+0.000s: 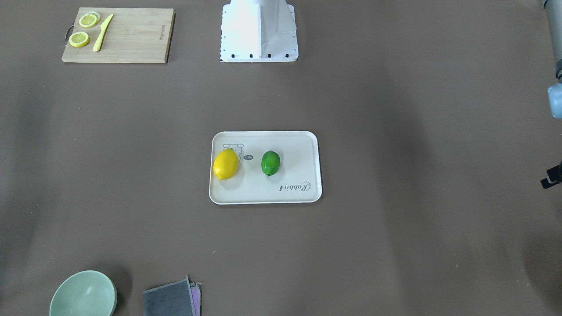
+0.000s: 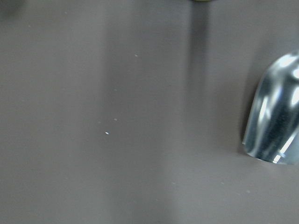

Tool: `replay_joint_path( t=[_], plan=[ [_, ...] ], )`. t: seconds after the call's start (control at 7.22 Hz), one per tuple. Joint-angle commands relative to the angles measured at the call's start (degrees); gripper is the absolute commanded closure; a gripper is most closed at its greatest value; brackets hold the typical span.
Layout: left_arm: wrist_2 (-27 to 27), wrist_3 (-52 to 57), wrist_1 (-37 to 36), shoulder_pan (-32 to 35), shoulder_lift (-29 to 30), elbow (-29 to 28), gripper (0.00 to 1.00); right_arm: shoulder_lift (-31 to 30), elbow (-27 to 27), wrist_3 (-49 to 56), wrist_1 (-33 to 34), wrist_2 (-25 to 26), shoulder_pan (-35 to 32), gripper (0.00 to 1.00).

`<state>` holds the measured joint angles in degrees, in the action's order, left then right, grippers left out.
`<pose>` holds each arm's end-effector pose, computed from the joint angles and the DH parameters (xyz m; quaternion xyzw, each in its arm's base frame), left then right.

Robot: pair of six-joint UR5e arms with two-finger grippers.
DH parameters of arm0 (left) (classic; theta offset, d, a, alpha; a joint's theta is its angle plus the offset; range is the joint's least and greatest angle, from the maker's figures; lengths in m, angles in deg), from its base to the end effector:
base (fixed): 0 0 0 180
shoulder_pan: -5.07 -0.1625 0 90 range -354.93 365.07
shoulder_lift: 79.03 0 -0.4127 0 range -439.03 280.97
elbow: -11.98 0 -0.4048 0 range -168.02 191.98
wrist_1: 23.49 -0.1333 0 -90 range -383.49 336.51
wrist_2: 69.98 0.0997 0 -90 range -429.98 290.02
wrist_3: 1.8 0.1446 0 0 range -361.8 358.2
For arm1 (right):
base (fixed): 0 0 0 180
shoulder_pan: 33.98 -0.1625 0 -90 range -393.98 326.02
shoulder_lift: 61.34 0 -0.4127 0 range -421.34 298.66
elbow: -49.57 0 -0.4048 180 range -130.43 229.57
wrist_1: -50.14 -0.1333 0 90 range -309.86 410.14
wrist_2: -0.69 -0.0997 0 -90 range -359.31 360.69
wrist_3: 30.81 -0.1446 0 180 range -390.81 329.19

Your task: Place all lemons on tray

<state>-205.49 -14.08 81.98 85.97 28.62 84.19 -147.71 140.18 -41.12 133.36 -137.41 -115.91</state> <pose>0.0735 -0.6494 0.6281 0.0498 0.3995 0.0262 0.9150 -0.0513 -0.5443 0.6202 0.0218 -0.4144 -0.0214 0.9096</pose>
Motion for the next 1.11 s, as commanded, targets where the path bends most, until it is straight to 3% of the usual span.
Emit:
replay_joint_path(
  t=[0.0, 0.28, 0.97],
  plan=[
    [-3.06, 5.05, -5.24, 5.66, -0.77, 0.38, 0.02, -6.43, -0.08, 8.27, 0.28, -0.51, -7.70, 0.00],
    [-3.53, 7.00, -7.47, 11.19, -6.72, 1.97, 0.02, -7.14, 0.27, 7.50, 0.37, 0.89, -8.77, 0.00],
    [-2.91, 6.48, -6.94, 12.09, -7.72, 2.67, 0.02, -6.88, 1.24, 3.10, 0.19, 3.10, -8.25, 0.00]
  ],
)
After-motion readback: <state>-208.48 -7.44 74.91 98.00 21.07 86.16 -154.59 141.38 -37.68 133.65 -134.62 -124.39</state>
